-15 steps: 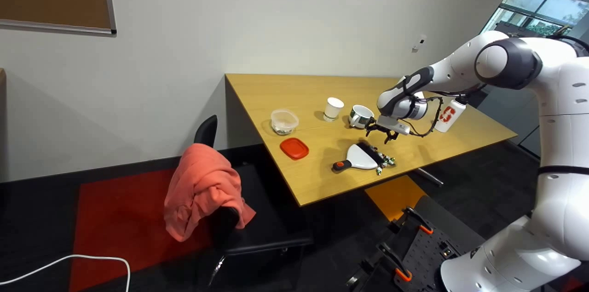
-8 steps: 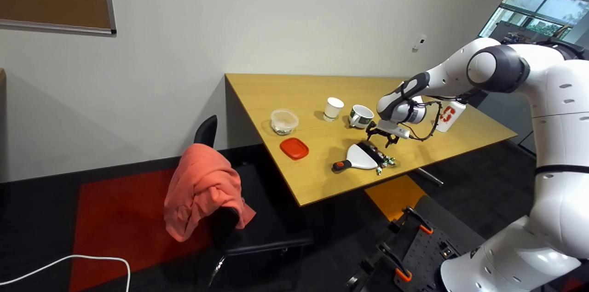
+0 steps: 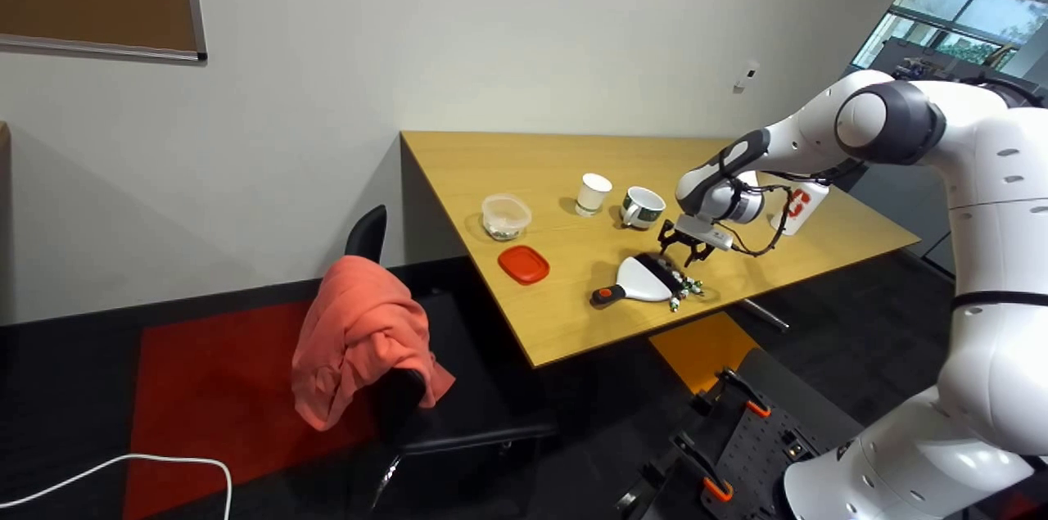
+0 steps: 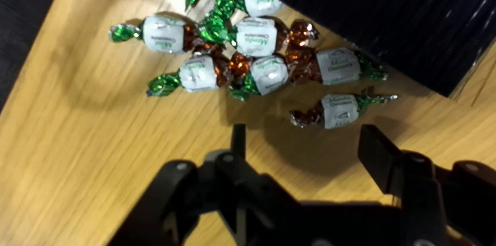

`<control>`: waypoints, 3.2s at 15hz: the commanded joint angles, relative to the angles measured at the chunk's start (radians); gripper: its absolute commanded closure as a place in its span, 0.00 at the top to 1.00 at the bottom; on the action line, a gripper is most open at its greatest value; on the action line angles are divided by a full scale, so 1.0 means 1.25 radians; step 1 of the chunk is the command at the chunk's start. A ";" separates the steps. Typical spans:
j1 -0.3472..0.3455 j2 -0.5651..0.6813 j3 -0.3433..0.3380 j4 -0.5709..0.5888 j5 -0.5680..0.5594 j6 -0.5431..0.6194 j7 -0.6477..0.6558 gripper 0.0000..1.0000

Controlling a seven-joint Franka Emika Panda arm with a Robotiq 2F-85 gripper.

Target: Put two candies in the bowl and close it

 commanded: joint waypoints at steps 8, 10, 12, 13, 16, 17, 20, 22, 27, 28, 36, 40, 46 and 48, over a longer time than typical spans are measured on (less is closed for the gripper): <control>-0.048 0.012 0.059 0.023 0.084 -0.019 -0.043 0.60; -0.045 0.018 0.056 0.030 0.085 -0.021 -0.039 0.53; -0.042 0.025 0.053 0.037 0.082 -0.025 -0.036 0.40; -0.038 0.029 0.050 0.040 0.079 -0.027 -0.033 0.40; -0.032 0.042 0.044 0.052 0.074 -0.029 -0.026 0.35; -0.029 0.045 0.043 0.055 0.073 -0.029 -0.024 0.33; -0.025 0.041 0.043 0.050 0.073 -0.021 -0.025 0.07; -0.026 0.015 0.047 0.027 0.077 -0.011 -0.034 0.00; -0.002 -0.083 0.058 -0.042 0.074 0.014 -0.057 0.03; 0.008 -0.105 0.060 -0.056 0.071 0.020 -0.065 0.03; 0.109 -0.253 0.182 -0.112 0.081 0.078 -0.173 0.03; 0.121 -0.251 0.270 -0.083 0.103 0.090 -0.242 0.03; 0.145 -0.237 0.248 -0.075 0.087 0.074 -0.219 0.14; 0.143 -0.237 0.245 -0.075 0.086 0.074 -0.223 0.14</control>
